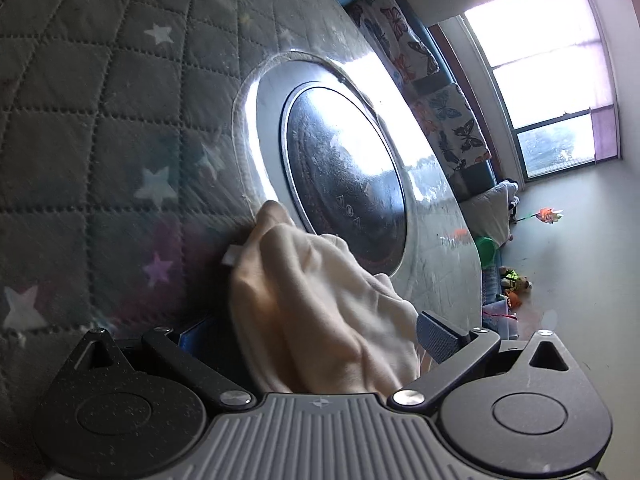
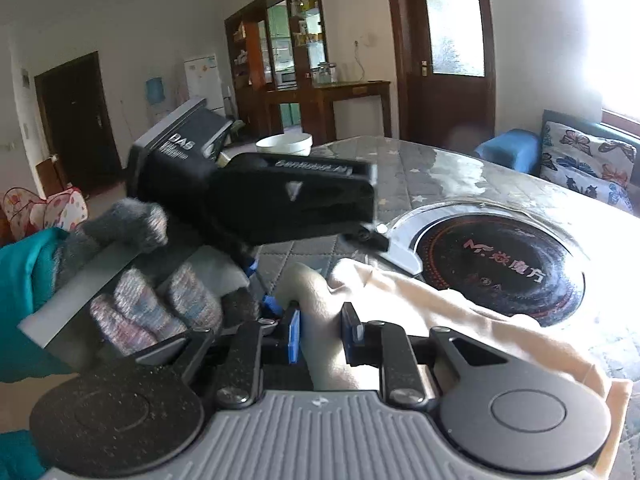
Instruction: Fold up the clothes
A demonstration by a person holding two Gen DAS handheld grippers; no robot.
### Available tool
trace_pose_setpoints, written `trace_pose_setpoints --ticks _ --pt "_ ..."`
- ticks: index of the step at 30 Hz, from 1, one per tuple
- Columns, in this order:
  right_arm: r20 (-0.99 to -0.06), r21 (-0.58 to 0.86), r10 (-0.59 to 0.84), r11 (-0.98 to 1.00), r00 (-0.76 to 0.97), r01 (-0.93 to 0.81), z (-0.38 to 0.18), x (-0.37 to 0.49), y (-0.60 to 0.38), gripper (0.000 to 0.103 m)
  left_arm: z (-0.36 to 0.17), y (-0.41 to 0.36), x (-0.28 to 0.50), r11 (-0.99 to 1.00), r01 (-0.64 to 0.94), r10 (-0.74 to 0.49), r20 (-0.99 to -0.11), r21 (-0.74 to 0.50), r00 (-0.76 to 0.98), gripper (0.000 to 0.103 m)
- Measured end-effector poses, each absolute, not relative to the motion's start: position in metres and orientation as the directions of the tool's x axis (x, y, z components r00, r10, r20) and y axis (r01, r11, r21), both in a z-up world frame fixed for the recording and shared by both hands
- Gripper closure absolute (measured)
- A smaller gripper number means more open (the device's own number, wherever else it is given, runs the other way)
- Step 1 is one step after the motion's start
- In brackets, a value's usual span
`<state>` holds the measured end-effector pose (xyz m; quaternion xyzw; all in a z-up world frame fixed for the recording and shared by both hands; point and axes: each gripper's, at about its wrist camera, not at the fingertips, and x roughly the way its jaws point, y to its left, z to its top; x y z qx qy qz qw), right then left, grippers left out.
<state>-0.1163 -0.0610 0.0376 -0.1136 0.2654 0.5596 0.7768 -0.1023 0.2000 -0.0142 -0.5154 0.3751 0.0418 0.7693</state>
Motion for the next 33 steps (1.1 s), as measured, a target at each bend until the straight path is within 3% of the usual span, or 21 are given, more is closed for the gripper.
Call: trace_pose_setpoints --ticks 2,3,5,8,10,13,20,26,33 --pt "-0.538 0.126 0.812 0.343 0.226 -0.931 0.035 -0.116 -0.061 0.084 -0.019 0.2 -0.1 0.446 -0.44 -0.351 -0.605 -0.779 0.715 0.033" --pt "-0.538 0.126 0.813 0.34 0.224 -0.932 0.033 -0.116 -0.061 0.084 -0.023 0.2 -0.099 0.432 -0.439 -0.367 -0.598 -0.788 0.712 0.039" --pt "-0.537 0.13 0.814 0.338 0.22 -0.932 0.029 -0.115 -0.058 0.084 -0.032 0.2 -0.099 0.411 -0.454 -0.38 -0.601 -0.79 0.703 0.068" --pt "-0.541 0.133 0.813 0.334 0.214 -0.933 0.026 -0.115 -0.057 0.079 -0.037 0.202 -0.102 0.393 -0.461 -0.375 -0.597 -0.795 0.709 0.077" --pt "-0.535 0.131 0.815 0.342 0.224 -0.931 0.025 -0.116 -0.06 0.076 -0.035 0.201 -0.103 0.408 -0.458 -0.37 -0.602 -0.79 0.708 0.077" --pt "-0.531 0.139 0.812 0.365 0.242 -0.921 0.026 -0.113 -0.071 0.062 -0.031 0.198 -0.101 0.443 -0.453 -0.36 -0.616 -0.774 0.701 0.077" --pt "-0.529 0.144 0.746 0.549 0.405 -0.823 0.034 -0.088 -0.12 0.059 -0.026 0.189 -0.099 0.542 -0.424 -0.329 -0.648 -0.725 0.687 0.077" --pt "-0.582 0.096 0.57 0.756 0.58 -0.647 0.016 -0.03 -0.162 0.057 -0.021 0.184 -0.097 0.599 -0.403 -0.309 -0.664 -0.692 0.681 0.077" --pt "-0.624 0.253 0.561 0.804 0.545 -0.538 -0.017 0.014 -0.183 0.054 -0.017 0.179 -0.095 0.645 -0.388 -0.29 -0.681 -0.658 0.673 0.077"
